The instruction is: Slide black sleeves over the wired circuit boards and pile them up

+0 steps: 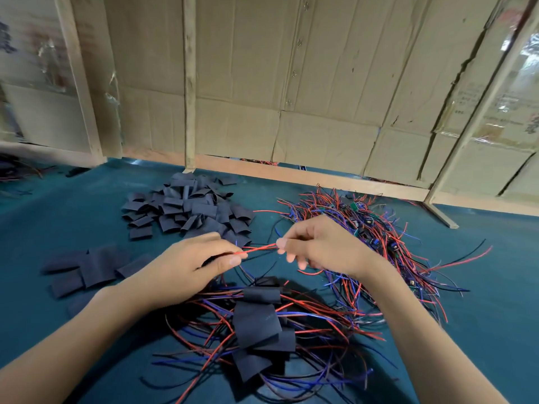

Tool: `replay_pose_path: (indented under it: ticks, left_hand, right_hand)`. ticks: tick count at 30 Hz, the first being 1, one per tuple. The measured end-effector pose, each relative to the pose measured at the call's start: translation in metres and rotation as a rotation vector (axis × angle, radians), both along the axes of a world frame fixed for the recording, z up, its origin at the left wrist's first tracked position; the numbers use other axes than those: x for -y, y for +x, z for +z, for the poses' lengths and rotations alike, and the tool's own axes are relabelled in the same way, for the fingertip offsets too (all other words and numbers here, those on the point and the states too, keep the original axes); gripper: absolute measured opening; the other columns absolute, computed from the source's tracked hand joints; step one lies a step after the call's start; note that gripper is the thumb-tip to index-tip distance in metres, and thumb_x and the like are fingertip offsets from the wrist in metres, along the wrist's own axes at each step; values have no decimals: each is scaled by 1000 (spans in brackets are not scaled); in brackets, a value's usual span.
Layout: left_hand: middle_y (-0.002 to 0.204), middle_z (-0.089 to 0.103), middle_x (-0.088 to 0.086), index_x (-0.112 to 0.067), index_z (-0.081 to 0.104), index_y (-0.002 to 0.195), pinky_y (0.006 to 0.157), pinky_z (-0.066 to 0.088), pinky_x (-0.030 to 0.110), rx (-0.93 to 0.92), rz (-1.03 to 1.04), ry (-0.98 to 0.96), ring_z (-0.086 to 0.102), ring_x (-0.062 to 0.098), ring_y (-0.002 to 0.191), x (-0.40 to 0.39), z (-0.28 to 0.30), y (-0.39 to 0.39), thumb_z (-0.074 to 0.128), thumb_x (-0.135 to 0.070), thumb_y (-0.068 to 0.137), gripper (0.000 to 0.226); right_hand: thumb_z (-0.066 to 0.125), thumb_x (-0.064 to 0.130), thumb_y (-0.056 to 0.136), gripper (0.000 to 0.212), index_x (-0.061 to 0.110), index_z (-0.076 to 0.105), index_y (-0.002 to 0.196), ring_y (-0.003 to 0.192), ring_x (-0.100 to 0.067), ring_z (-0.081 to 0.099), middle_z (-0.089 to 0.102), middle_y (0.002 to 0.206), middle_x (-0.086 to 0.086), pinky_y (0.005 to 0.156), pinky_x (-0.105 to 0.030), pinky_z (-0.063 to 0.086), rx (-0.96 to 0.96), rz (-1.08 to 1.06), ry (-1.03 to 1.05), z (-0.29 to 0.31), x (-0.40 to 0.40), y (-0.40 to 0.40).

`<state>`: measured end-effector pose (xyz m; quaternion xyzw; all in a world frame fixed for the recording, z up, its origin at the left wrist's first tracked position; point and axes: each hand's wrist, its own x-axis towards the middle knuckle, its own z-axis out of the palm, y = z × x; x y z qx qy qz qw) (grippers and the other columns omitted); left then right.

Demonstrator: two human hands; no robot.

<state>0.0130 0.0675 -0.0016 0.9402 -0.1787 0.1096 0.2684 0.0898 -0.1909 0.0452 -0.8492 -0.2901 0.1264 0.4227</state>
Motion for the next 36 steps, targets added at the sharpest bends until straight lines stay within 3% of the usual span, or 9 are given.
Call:
replay_pose_path:
  ticks: [3,10,13,17,21,23,26,31,36]
  left_hand:
    - [97,54,-19,-43,69,103,82,48,29,7,-11,-3,59,3,90,-4,-6,5,43,-61,91,34]
    - [99,66,-23,-48,71,111,86,50,32,-71,-13,-156,65,3,92,-1,-17,13,62,-41,91,23]
    - [90,68,-20,-50,72,109,79,51,36,-91,-3,-136,65,2,83,1,-22,13,67,-39,90,22]
    - [87,70,-29,-43,77,93,79,48,22,-2,83,-232,64,-8,85,2,-26,16,70,-35,90,11]
    - [78,72,-20,-40,74,77,66,43,13,-3,141,-363,63,-4,68,-4,-26,16,72,-45,83,8]
    - [61,66,-14,-39,74,78,50,37,11,-16,166,-489,50,1,46,-9,-30,16,72,-47,82,9]
    - [50,57,-2,-32,75,79,45,33,19,-36,183,-613,38,10,41,-13,-32,18,71,-52,81,20]
    - [59,64,-8,-28,75,84,47,36,15,-17,131,-640,43,8,43,-13,-34,19,68,-45,87,18]
    - [85,70,6,-50,55,121,58,42,30,19,115,-782,49,17,63,-15,-35,23,45,-34,98,30]
  right_hand:
    - [67,19,97,17,10,71,83,49,-2,56,66,60,10,48,-9,38,34,5,-16,-21,3,-5]
    - [64,23,98,18,25,67,81,62,1,56,65,67,14,68,-19,46,171,-144,152,-66,4,-21]
    - [60,23,101,18,17,67,85,64,-3,58,67,71,10,73,-28,49,240,-168,177,-69,1,-21]
    - [56,27,103,21,14,64,88,69,-18,61,68,75,-2,75,-35,50,269,-144,143,-71,1,-20]
    - [52,29,104,25,15,61,85,67,-7,55,63,70,6,73,-33,47,239,-151,113,-72,-1,-21]
    - [51,29,105,27,14,60,83,65,-6,53,60,67,8,71,-33,46,213,-160,117,-74,-2,-21]
    - [51,28,105,30,10,60,82,58,-5,48,56,61,6,60,-22,39,145,-185,166,-74,-2,-19]
    - [50,19,105,33,6,57,76,46,-2,43,54,53,9,48,-14,34,44,-189,242,-67,-2,-17]
    - [48,18,106,33,8,56,75,47,-3,44,55,53,12,46,-15,35,7,-217,305,-66,0,-15]
